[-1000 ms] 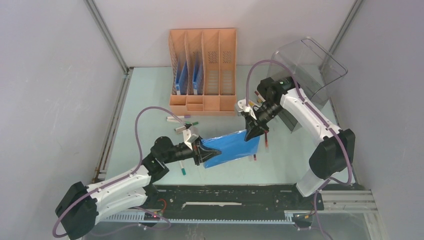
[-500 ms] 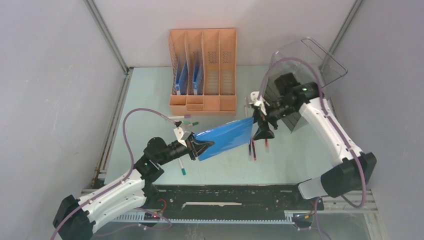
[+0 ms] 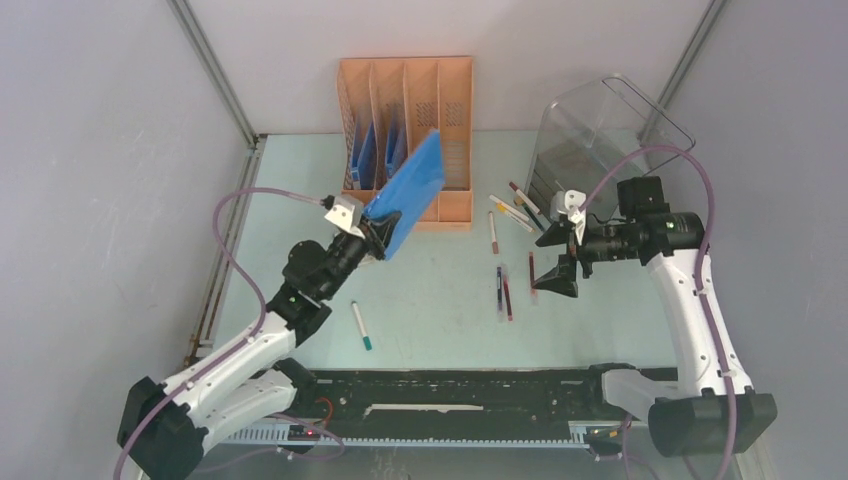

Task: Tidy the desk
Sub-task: Place the folder in the storage box.

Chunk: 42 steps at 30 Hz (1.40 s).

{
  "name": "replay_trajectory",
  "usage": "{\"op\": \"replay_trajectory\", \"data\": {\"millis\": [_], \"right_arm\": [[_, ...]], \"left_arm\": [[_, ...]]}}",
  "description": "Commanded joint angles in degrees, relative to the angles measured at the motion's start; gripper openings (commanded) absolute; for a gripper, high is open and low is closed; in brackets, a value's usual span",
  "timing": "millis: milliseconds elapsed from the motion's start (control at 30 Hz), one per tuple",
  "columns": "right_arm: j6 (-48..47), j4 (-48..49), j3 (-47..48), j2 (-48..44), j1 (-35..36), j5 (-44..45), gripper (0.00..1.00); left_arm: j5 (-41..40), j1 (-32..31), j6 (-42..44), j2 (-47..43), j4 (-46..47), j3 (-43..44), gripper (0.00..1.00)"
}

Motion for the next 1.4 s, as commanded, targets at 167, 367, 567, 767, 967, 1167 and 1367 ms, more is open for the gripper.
{"op": "replay_trajectory", "data": {"millis": [167, 367, 567, 767, 967, 1167, 1367], "right_arm": [[-1.28, 4.46, -3.4, 0.72, -2.83, -6.68, 0.97], [-1.74, 4.66, -3.77, 0.42, -2.73, -5.89, 0.97], [-0.82, 6.39, -4.74, -0.47, -2.69, -5.12, 0.97], [-0.83, 6.43, -4.77, -0.4, -2.73, -5.04, 0.97], [-0.94, 6.38, -4.82, -0.18, -2.7, -4.84, 0.97], [-1.06, 6.3, -4.79, 0.21, -2.74, -4.66, 0.97], [-1.23, 6.22, -4.84, 0.44, -2.74, -4.53, 0.97]], "left_arm": [[-18.78, 0.54, 5.93, 15.51, 13.82, 13.5, 0.0], [-23.18, 1.04, 5.23, 27.76, 15.67, 22.9, 0.0], [-22.23, 1.83, 4.19, 39.52, 15.67, 31.7, 0.0], [-23.56, 2.83, 2.83, 47.56, 15.58, 37.86, 0.0], [-21.49, 4.54, -0.04, 54.45, 15.58, 42.22, 0.0], [-20.81, 5.1, -1.5, 59.57, 16.24, 44.62, 0.0], [-21.08, 5.34, -2.22, 63.18, 16.29, 46.32, 0.0]]}}
